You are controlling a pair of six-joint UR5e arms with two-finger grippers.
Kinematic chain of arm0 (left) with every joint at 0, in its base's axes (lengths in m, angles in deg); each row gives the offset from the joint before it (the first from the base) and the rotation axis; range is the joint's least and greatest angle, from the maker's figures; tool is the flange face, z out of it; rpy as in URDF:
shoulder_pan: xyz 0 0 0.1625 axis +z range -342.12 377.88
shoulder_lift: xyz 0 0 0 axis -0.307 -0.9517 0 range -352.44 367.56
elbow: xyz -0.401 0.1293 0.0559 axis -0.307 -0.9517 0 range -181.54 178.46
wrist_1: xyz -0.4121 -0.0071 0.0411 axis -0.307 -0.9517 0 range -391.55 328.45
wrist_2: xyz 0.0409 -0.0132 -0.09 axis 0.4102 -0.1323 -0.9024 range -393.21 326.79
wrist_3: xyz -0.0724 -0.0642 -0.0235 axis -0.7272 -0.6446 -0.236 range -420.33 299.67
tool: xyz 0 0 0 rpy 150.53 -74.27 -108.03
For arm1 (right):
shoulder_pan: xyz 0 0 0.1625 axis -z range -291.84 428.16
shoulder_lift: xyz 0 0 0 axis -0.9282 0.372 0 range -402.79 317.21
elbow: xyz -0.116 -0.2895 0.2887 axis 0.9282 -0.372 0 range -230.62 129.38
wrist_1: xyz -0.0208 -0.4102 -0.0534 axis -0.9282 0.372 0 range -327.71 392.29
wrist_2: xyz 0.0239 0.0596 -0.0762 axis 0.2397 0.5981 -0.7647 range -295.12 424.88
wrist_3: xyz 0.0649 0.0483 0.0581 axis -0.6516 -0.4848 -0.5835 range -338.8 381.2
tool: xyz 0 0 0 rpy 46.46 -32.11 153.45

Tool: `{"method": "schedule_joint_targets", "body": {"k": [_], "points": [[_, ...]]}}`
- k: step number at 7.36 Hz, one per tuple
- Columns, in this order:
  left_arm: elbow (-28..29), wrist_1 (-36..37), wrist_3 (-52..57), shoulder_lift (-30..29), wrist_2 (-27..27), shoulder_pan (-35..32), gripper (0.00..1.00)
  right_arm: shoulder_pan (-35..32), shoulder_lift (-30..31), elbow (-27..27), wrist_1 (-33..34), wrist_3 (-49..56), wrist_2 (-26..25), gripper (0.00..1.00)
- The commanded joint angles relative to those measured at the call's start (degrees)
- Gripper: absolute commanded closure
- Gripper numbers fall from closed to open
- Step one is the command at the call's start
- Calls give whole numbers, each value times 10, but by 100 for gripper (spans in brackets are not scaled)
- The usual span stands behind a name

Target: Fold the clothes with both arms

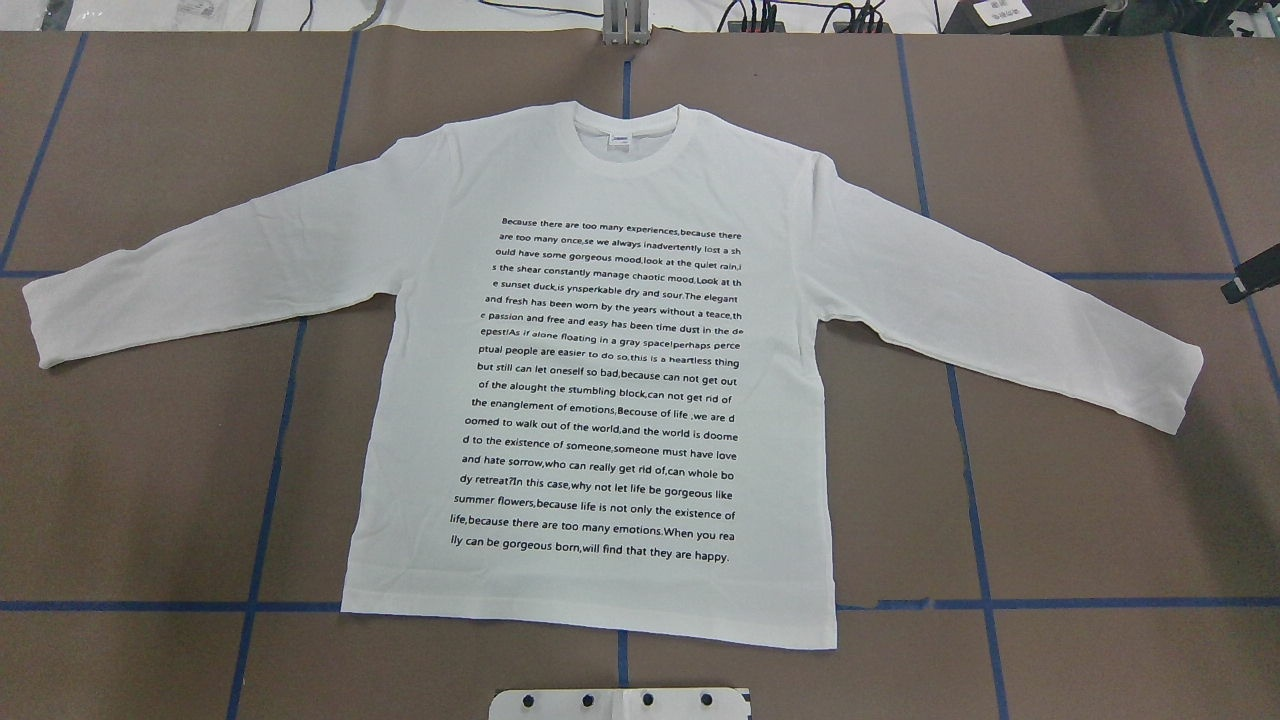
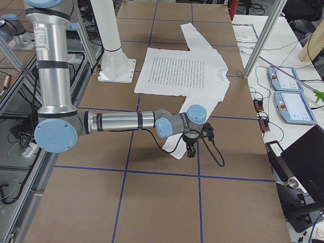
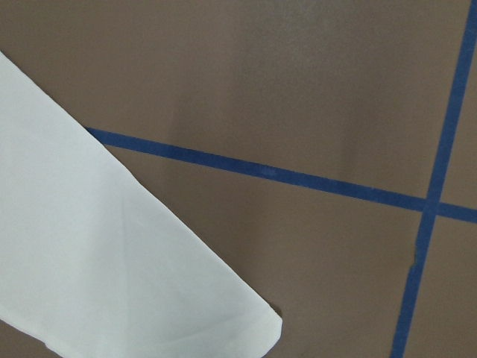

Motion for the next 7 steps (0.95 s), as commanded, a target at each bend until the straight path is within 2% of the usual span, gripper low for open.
{"method": "schedule_joint_targets", "body": {"k": [1,3,4,5,6,7], "points": [[-1,0,-1,1,-4,1,0,39,1,-9,-17,-77,-3,3],[-1,0,-2,1,-4,1,0,58,1,-30,-21,-78,-19,13],[-1,0,-4,0,-5,0,0,59,2,-64,-68,-79,-27,15],[-1,0,-4,0,-5,0,0,59,1,-117,-147,-109,-27,14],[-1,0,-4,0,-5,0,0,67,-5,-144,-214,-220,-26,15],[-1,0,-4,0,-4,1,0,72,-3,-147,-249,-252,-23,18]]}}
